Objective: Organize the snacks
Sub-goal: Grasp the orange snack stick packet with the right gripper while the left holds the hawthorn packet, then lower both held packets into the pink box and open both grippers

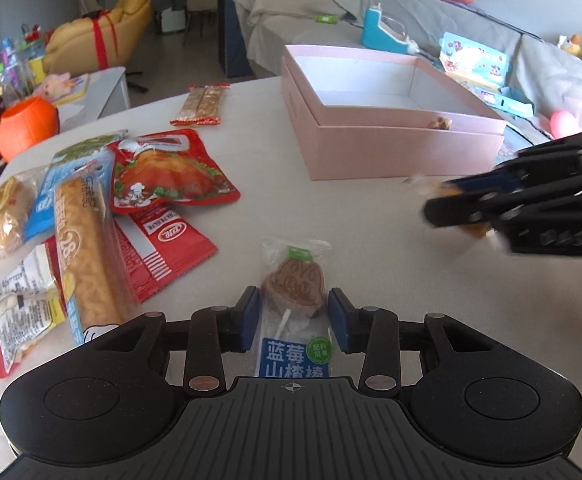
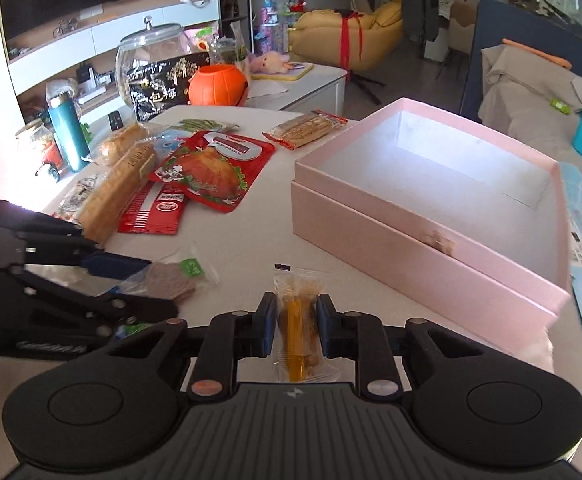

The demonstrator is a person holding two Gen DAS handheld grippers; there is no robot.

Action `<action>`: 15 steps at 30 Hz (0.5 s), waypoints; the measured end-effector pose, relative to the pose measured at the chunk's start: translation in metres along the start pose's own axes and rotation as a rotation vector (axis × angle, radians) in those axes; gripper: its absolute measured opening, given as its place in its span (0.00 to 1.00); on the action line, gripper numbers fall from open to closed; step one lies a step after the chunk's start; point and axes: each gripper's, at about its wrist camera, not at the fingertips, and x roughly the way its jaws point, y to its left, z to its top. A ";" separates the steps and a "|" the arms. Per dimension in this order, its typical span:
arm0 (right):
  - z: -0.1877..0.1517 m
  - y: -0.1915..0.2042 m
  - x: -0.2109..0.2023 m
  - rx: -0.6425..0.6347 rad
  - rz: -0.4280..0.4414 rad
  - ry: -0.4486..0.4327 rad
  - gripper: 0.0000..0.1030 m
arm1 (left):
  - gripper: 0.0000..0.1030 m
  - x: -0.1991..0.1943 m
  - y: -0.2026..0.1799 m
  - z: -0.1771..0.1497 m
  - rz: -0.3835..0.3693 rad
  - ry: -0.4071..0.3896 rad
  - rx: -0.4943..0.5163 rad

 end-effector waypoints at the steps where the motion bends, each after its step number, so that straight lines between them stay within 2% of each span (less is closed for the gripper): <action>1: -0.001 -0.003 -0.011 0.015 -0.006 -0.011 0.20 | 0.39 -0.001 0.000 0.001 -0.023 0.000 -0.010; 3: 0.000 -0.008 -0.030 0.042 -0.023 -0.048 0.20 | 0.39 -0.007 0.000 0.010 -0.116 -0.015 -0.054; 5: 0.006 -0.016 -0.049 0.068 -0.042 -0.097 0.20 | 0.39 -0.022 -0.002 0.032 -0.171 -0.082 -0.069; 9: 0.036 -0.043 -0.082 0.107 -0.130 -0.216 0.20 | 0.40 -0.047 -0.008 0.109 -0.267 -0.267 -0.066; 10: 0.048 -0.053 -0.086 0.126 -0.150 -0.236 0.20 | 0.41 -0.042 -0.008 0.132 -0.293 -0.293 -0.077; 12: 0.068 -0.070 -0.085 0.160 -0.183 -0.263 0.21 | 0.39 -0.017 0.000 0.166 -0.378 -0.274 -0.157; 13: 0.077 -0.081 -0.081 0.185 -0.208 -0.274 0.26 | 0.40 0.002 0.006 0.179 -0.421 -0.247 -0.205; 14: 0.083 -0.090 -0.075 0.208 -0.219 -0.266 0.44 | 0.39 0.017 0.010 0.185 -0.407 -0.235 -0.232; 15: 0.087 -0.101 -0.065 0.236 -0.224 -0.236 0.55 | 0.39 0.027 0.012 0.187 -0.358 -0.229 -0.240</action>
